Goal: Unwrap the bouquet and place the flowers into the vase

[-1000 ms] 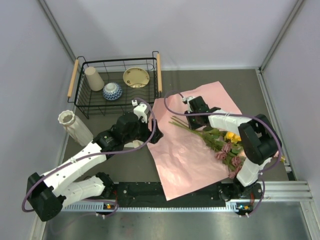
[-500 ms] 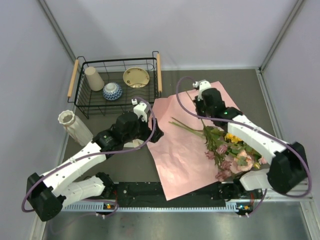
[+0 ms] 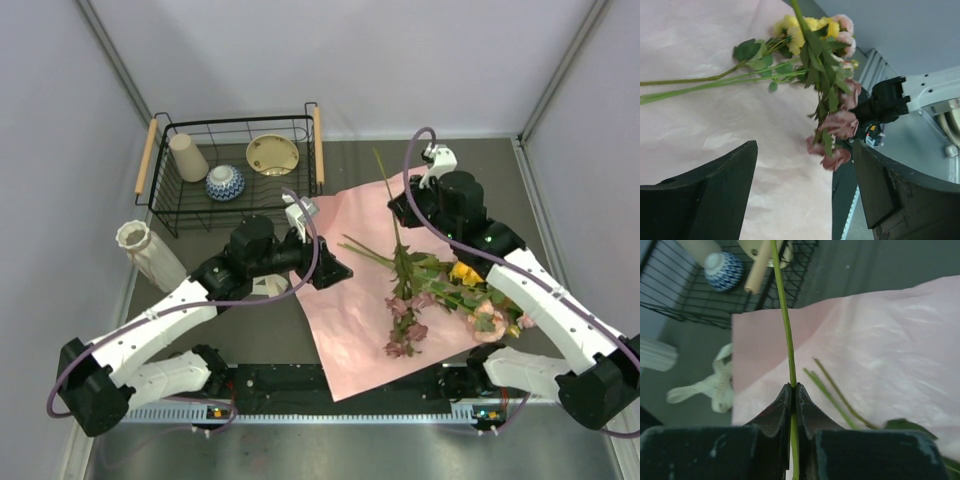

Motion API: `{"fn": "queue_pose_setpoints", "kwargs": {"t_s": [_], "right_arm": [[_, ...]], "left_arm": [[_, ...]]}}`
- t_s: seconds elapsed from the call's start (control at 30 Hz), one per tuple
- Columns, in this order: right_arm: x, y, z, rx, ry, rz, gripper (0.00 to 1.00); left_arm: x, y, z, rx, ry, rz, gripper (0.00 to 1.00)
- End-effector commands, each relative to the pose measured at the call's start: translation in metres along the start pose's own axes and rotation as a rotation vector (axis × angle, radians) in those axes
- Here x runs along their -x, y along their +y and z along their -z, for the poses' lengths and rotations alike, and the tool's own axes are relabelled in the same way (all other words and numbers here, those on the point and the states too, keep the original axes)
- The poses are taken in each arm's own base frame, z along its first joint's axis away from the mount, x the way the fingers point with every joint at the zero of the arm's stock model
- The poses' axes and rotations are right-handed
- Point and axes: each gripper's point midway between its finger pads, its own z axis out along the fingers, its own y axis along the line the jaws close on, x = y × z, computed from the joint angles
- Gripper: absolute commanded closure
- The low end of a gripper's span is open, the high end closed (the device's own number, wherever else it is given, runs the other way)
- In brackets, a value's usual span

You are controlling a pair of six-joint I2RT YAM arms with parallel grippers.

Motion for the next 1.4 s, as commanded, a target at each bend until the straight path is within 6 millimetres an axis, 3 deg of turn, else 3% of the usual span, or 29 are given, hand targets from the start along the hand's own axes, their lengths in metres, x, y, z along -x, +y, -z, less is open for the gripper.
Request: {"fn": "queue_pose_setpoints", "kwargs": {"t_s": [0.0,0.13,0.2,0.43,0.57,0.7,0.87,0.97,1.1,1.17,1.2,1.23,1.3,1.37], "right_arm": [[0.026,0.052,0.015,0.242,-0.060,-0.239,1.00],[0.026,0.060,0.012,0.326,-0.012,-0.420,1.00],[0.023,0.053,0.005,0.321,0.038,-0.523,1.00],[-0.004,0.069,-0.006,0.449,0.253,-0.619,1.00],[-0.008,0.073,-0.007,0.485,0.263,-0.594,1.00],[-0.005,0.076,-0.003,0.495,0.248,-0.585,1.00],[-0.013,0.083,-0.003,0.503,0.281,-0.597,1.00],[-0.020,0.085,-0.005,0.507,0.317,-0.640,1.00],[-0.027,0.090,-0.004,0.553,0.360,-0.649,1.00],[-0.029,0.090,-0.004,0.561,0.370,-0.638,1.00],[-0.031,0.092,-0.004,0.572,0.384,-0.636,1.00],[-0.030,0.094,-0.002,0.585,0.386,-0.629,1.00],[-0.030,0.097,0.001,0.613,0.400,-0.617,1.00],[-0.030,0.098,0.003,0.624,0.402,-0.597,1.00]], "left_arm": [[0.040,-0.046,0.002,-0.199,-0.113,-0.029,0.19],[0.058,-0.042,0.010,-0.132,-0.194,-0.055,0.22],[0.060,-0.040,0.016,-0.104,-0.196,-0.134,0.23],[0.071,-0.041,0.033,-0.062,-0.167,-0.400,0.20],[0.076,-0.037,0.020,-0.042,-0.153,-0.287,0.19],[0.065,-0.047,-0.010,-0.155,-0.080,-0.079,0.20],[0.063,-0.061,-0.022,-0.252,-0.082,-0.066,0.24],[0.058,-0.075,-0.014,-0.236,-0.153,-0.353,0.23],[0.037,-0.057,-0.005,-0.133,-0.183,-0.818,0.21],[0.034,-0.062,0.005,-0.133,-0.232,-1.001,0.18],[0.025,-0.051,0.003,-0.105,-0.217,-1.192,0.18],[0.017,-0.052,0.002,-0.102,-0.197,-1.287,0.17],[0.017,-0.035,-0.002,0.002,-0.127,-1.483,0.17],[0.012,-0.026,-0.010,0.029,-0.062,-1.572,0.18]]}}
